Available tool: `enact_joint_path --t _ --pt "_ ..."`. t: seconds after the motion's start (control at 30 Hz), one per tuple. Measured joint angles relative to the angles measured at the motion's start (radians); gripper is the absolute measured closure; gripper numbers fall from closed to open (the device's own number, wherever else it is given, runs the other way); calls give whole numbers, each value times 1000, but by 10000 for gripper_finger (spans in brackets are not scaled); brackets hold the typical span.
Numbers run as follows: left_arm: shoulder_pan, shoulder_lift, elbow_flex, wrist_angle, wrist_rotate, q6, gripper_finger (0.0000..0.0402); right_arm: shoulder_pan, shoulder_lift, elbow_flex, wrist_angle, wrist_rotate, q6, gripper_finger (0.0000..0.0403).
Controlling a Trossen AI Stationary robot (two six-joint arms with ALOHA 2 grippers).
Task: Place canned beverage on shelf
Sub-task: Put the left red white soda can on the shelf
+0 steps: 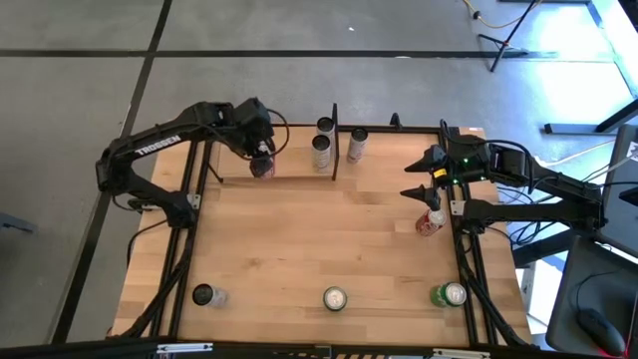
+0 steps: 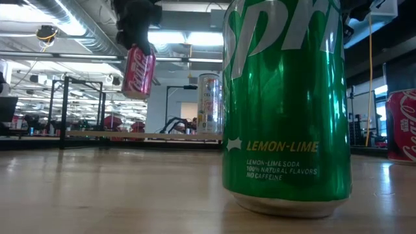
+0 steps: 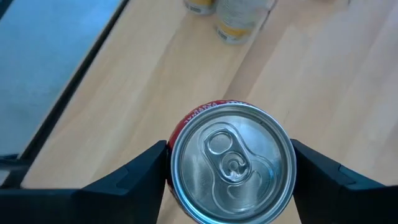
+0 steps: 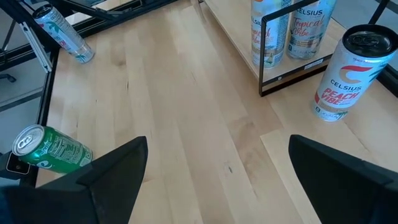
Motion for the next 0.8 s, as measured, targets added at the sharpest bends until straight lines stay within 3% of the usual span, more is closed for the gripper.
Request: enact_joint_path --t 0.27,0.4,0.8 --pt "126 6 -12 113 49 111 151 0 0 0 0 8 6 27" --pt "186 39 -12 193 138 152 151 0 0 0 0 10 6 27" --pt "259 262 25 328 261 265 151 0 0 0 0 45 8 27"
